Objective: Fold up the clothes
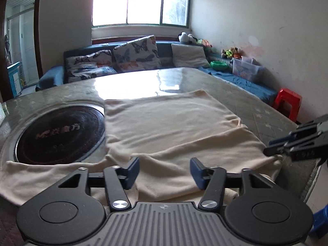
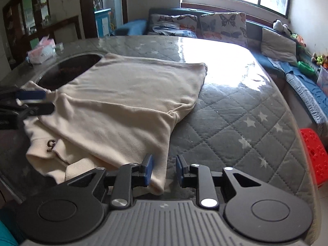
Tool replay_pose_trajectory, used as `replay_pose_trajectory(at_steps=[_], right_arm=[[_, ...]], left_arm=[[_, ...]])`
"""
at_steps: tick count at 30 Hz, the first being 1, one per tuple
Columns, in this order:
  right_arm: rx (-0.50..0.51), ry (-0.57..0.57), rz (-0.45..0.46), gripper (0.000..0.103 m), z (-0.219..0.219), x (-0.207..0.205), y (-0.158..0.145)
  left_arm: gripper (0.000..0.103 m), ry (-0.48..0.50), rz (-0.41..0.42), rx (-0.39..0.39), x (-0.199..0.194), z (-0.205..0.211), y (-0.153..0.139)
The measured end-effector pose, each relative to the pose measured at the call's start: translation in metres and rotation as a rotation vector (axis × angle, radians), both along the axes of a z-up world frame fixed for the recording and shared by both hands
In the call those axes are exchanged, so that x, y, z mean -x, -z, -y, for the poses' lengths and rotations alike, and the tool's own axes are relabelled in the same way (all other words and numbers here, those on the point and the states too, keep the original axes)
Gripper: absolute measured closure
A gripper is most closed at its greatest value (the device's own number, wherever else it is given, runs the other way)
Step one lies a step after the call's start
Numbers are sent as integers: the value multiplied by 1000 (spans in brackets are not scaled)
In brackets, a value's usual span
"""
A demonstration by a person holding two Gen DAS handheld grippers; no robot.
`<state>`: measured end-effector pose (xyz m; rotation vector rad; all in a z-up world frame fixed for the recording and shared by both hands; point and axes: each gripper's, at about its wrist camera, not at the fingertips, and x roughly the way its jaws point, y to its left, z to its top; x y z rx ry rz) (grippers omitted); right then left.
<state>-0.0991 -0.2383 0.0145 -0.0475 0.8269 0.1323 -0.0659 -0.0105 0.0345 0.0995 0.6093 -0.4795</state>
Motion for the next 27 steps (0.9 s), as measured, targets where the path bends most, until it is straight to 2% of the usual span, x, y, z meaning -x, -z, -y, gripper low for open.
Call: replay_pose_trajectory(at_steps=[2,6,14,18,27], right_arm=[[3,-5,25,80,1,-3,-8],[-20,-29,72,80,-5,-23,-22],[-24,-81,52,81,-18,-54,0],[-7,-81,55,81,-19,-51,-4],[65,-134,59,77,-38,-33,-3]], left_arm=[[55,12,-6,2,-2,2,2],[55,31,-24,2,-8,9,6],[55,2,-58,-22,-18,0,19],[55,1,-33,-29,-10,-9,17],[52,-62,-42,-29,6,-39,21]])
